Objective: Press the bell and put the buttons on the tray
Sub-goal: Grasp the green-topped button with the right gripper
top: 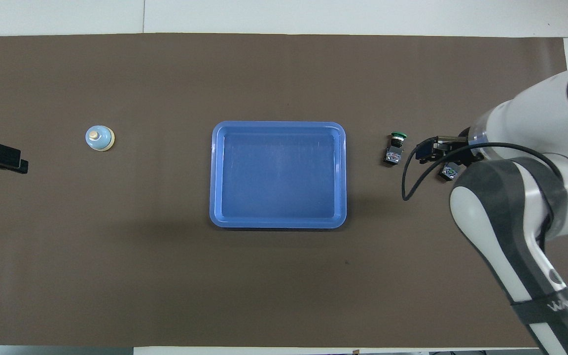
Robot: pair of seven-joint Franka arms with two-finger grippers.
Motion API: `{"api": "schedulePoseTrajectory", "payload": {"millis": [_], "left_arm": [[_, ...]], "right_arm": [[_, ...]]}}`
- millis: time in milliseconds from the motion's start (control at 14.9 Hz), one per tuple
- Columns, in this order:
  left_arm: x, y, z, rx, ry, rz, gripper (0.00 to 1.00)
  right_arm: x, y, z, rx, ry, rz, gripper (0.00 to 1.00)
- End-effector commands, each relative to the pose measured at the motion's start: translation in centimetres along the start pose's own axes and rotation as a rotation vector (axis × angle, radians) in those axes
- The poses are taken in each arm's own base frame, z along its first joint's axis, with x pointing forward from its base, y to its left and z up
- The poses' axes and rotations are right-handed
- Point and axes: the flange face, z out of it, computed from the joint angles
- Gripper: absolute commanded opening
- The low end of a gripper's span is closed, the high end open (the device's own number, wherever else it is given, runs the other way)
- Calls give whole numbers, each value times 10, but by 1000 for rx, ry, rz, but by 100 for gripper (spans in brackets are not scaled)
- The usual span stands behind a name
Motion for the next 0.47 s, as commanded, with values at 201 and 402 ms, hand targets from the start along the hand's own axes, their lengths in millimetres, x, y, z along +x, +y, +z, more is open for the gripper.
{"api": "schedulePoseTrajectory", "payload": {"millis": [201, 402], "left_arm": [[-3, 0, -2, -13, -11, 73, 100], [-3, 1, -3, -13, -9, 86, 100]], "right_arm": [[4, -1, 72, 11, -9, 83, 100], [8, 5, 92, 11, -11, 143, 100]]}}
